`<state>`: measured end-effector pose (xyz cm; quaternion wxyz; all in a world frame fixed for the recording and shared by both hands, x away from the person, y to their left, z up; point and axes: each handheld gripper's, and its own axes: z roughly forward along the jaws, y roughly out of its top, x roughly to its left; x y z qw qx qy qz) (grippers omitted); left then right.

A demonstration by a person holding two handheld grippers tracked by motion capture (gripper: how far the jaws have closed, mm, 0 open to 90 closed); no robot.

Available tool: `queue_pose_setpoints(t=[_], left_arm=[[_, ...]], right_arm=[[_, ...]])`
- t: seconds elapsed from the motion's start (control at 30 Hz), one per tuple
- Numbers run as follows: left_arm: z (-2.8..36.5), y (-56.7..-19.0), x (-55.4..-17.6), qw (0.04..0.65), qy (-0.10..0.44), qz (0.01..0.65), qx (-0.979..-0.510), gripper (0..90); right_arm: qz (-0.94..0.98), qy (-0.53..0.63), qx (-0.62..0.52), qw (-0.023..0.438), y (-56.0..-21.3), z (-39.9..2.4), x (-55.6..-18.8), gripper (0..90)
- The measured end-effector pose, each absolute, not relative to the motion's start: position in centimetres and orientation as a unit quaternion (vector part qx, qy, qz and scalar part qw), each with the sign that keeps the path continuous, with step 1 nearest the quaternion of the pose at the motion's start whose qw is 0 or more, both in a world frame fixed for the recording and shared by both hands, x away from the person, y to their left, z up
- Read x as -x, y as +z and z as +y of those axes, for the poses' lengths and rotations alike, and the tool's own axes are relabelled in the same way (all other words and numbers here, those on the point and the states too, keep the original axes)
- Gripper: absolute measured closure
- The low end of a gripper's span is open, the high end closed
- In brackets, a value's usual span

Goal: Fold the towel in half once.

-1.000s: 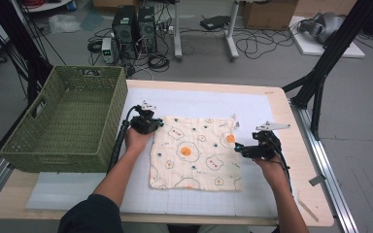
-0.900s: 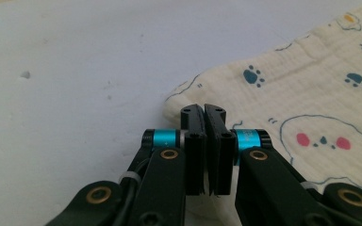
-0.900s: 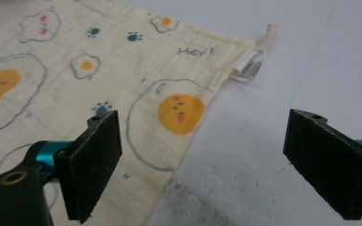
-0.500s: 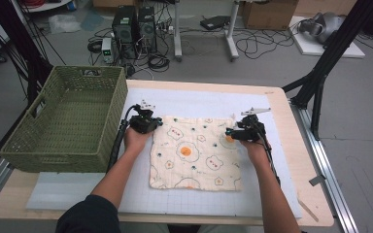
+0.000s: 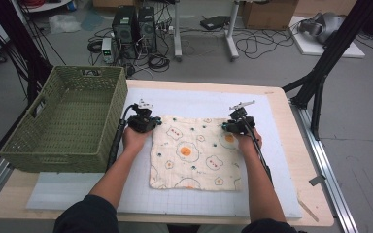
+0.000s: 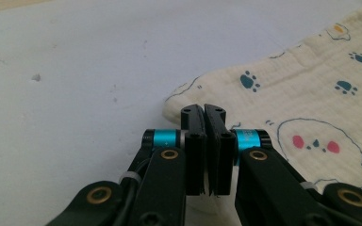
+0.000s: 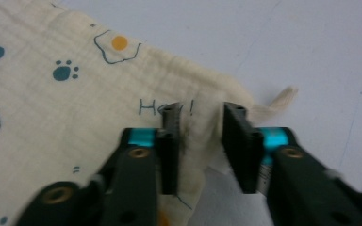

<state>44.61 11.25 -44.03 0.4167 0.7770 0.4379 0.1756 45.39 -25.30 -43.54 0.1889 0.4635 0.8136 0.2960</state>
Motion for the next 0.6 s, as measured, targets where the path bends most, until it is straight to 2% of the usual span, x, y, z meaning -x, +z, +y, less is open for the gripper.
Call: queue_pose_setpoints(t=[0.07,0.1,0.23,0.4,0.6], left_arm=[[11.3,-44.1,-44.6,0.412,0.174,0.436,-0.781,86.7],[11.3,-44.1,-44.6,0.412,0.172,0.437,-0.781,86.9],[11.5,-43.8,-44.6,0.417,0.178,0.439,-0.775,87.1],[11.6,-42.7,-44.5,0.449,0.205,0.447,-0.746,87.2],[12.0,-41.9,-44.1,0.468,0.2,0.442,-0.739,87.1]], right_arm=[[0.814,0.294,-0.467,0.184,-43.4,-25.2,-45.3,86.2],[0.814,0.294,-0.465,0.185,-43.4,-25.2,-45.3,87.0],[0.811,0.301,-0.467,0.184,-43.2,-25.5,-45.2,87.6],[0.794,0.335,-0.46,0.213,-42.1,-26.1,-45.0,87.6],[0.788,0.36,-0.447,0.223,-41.1,-26.2,-44.3,87.4]])
